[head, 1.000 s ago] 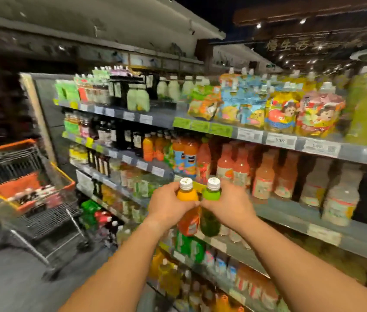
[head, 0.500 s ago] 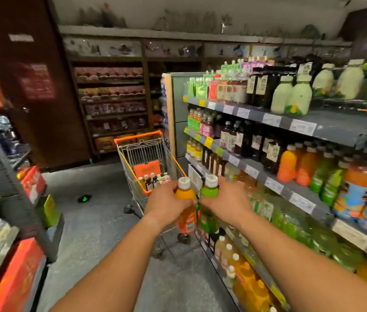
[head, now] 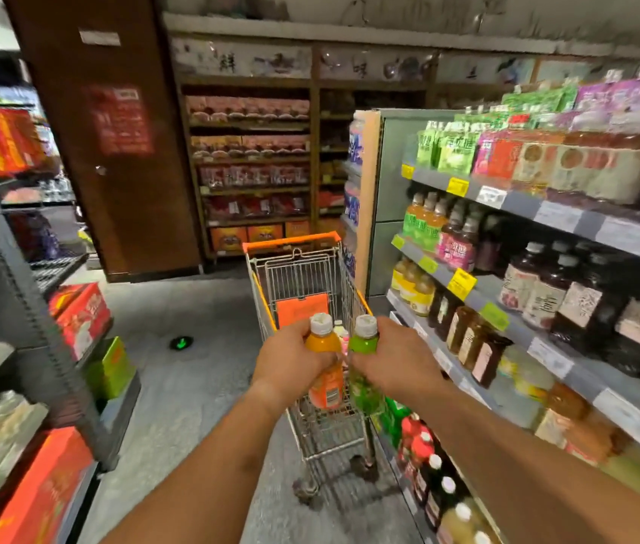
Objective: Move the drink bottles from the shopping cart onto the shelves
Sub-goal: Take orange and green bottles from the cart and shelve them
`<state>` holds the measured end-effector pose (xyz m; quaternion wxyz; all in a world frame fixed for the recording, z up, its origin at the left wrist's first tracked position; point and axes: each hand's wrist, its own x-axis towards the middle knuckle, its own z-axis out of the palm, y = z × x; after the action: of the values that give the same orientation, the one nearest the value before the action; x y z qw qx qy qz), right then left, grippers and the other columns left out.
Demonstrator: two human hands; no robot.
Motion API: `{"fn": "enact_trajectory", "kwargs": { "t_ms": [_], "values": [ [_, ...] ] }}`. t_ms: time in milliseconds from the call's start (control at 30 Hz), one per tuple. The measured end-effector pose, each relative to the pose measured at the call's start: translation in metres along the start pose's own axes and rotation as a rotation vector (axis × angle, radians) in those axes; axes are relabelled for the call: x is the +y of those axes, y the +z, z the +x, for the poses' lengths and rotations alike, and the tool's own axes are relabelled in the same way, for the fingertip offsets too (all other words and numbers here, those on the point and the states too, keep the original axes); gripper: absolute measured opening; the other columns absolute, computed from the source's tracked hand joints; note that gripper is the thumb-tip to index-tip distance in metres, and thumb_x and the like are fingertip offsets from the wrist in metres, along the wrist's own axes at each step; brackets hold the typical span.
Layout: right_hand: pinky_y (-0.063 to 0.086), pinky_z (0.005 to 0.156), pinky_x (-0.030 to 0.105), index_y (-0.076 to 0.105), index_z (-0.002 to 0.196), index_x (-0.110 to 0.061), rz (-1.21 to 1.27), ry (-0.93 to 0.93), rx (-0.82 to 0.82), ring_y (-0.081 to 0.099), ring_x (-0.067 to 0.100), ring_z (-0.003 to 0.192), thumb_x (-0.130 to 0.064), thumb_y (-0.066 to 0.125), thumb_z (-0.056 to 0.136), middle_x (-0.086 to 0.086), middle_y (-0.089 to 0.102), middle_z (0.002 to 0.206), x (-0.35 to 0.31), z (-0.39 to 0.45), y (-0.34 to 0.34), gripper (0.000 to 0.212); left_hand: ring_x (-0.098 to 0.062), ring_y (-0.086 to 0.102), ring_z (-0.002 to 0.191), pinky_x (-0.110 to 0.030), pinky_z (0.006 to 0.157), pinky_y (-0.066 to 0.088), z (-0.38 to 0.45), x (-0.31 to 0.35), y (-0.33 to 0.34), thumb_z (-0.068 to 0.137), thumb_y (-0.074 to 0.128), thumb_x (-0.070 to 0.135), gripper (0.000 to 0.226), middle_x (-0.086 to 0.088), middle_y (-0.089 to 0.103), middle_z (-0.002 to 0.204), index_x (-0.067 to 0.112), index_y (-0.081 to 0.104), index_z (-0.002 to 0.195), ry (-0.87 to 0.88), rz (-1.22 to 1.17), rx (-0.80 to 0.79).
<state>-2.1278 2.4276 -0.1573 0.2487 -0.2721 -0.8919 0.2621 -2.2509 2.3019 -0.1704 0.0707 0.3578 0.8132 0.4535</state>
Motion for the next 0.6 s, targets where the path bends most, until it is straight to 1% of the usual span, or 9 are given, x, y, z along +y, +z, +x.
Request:
{"fn": "enact_trajectory", "kwargs": {
  "t_ms": [33, 100, 167, 233, 333, 400, 500, 533, 600],
  "values": [
    [0.040, 0.049, 0.025, 0.054, 0.082, -0.050, 0.007, 0.016, -0.006, 0.054, 0.005, 0.061, -0.062, 0.060, 0.059, -0.019, 0.057, 0.064, 0.003, 0.022, 0.010, 0.028, -0.006, 0.066, 0.085, -0.022, 0.069, 0.049, 0.024, -0.009, 0.001, 0.068, 0.082, 0.033, 0.035, 0.018, 0.069, 0.087, 0.038, 0.068, 0.100, -0.003, -0.011, -0.008],
    [0.042, 0.052, 0.027, 0.053, 0.084, -0.040, -0.002, 0.078, -0.031, 0.057, 0.012, 0.068, -0.058, 0.064, 0.061, -0.013, 0.059, 0.071, 0.010, 0.064, 0.029, 0.032, -0.003, 0.065, 0.085, -0.024, 0.074, 0.052, 0.071, -0.026, 0.004, 0.067, 0.084, 0.035, 0.040, 0.018, 0.070, 0.090, 0.036, 0.070, 0.104, -0.016, -0.010, -0.029],
    [0.037, 0.051, 0.027, 0.050, 0.082, -0.040, -0.005, 0.139, -0.018, 0.056, 0.016, 0.069, -0.054, 0.065, 0.061, -0.012, 0.057, 0.072, 0.019, 0.105, 0.046, 0.029, 0.007, 0.062, 0.077, -0.015, 0.065, 0.047, 0.114, -0.040, 0.006, 0.065, 0.085, 0.038, 0.036, 0.025, 0.068, 0.082, 0.038, 0.070, 0.097, -0.013, 0.004, -0.047],
    [0.041, 0.057, 0.031, 0.052, 0.088, -0.035, -0.026, 0.183, -0.035, 0.059, 0.020, 0.077, -0.053, 0.068, 0.064, -0.009, 0.061, 0.081, 0.029, 0.146, 0.062, 0.034, 0.020, 0.056, 0.075, -0.007, 0.057, 0.036, 0.157, -0.055, 0.015, 0.064, 0.087, 0.041, 0.031, 0.035, 0.063, 0.076, 0.040, 0.067, 0.087, -0.006, 0.004, -0.054],
    [0.048, 0.065, 0.035, 0.053, 0.094, -0.030, -0.053, 0.218, -0.061, 0.059, 0.023, 0.082, -0.050, 0.071, 0.065, -0.005, 0.062, 0.087, 0.047, 0.205, 0.090, 0.040, 0.025, 0.053, 0.077, -0.007, 0.058, 0.035, 0.215, -0.081, 0.031, 0.062, 0.087, 0.046, 0.033, 0.043, 0.060, 0.078, 0.044, 0.065, 0.086, -0.020, 0.004, -0.067],
    [0.047, 0.065, 0.034, 0.054, 0.096, -0.029, -0.060, 0.235, -0.074, 0.060, 0.024, 0.083, -0.047, 0.072, 0.066, -0.003, 0.063, 0.089, 0.065, 0.246, 0.113, 0.039, 0.022, 0.056, 0.075, -0.011, 0.061, 0.039, 0.254, -0.102, 0.045, 0.060, 0.087, 0.047, 0.034, 0.042, 0.061, 0.080, 0.046, 0.065, 0.085, -0.049, -0.001, -0.087],
    [0.050, 0.070, 0.036, 0.056, 0.103, -0.029, -0.083, 0.240, -0.115, 0.062, 0.027, 0.091, -0.047, 0.073, 0.068, -0.001, 0.067, 0.097, 0.103, 0.306, 0.155, 0.043, 0.011, 0.062, 0.077, -0.018, 0.068, 0.047, 0.314, -0.140, 0.077, 0.060, 0.087, 0.046, 0.043, 0.027, 0.068, 0.081, 0.040, 0.067, 0.098, -0.102, 0.013, -0.095],
    [0.051, 0.071, 0.037, 0.056, 0.103, -0.029, -0.076, 0.238, -0.127, 0.063, 0.027, 0.092, -0.048, 0.073, 0.068, -0.001, 0.067, 0.098, 0.119, 0.326, 0.170, 0.043, 0.005, 0.064, 0.080, -0.022, 0.070, 0.050, 0.334, -0.155, 0.090, 0.061, 0.086, 0.045, 0.046, 0.024, 0.069, 0.085, 0.039, 0.067, 0.102, -0.125, 0.018, -0.089],
    [0.049, 0.067, 0.035, 0.056, 0.099, -0.030, -0.039, 0.228, -0.149, 0.064, 0.027, 0.091, -0.051, 0.074, 0.068, -0.002, 0.069, 0.097, 0.152, 0.362, 0.202, 0.042, -0.012, 0.068, 0.091, -0.028, 0.078, 0.053, 0.372, -0.185, 0.118, 0.064, 0.083, 0.043, 0.050, 0.015, 0.072, 0.097, 0.038, 0.066, 0.110, -0.181, 0.051, -0.069]
  ]
}}
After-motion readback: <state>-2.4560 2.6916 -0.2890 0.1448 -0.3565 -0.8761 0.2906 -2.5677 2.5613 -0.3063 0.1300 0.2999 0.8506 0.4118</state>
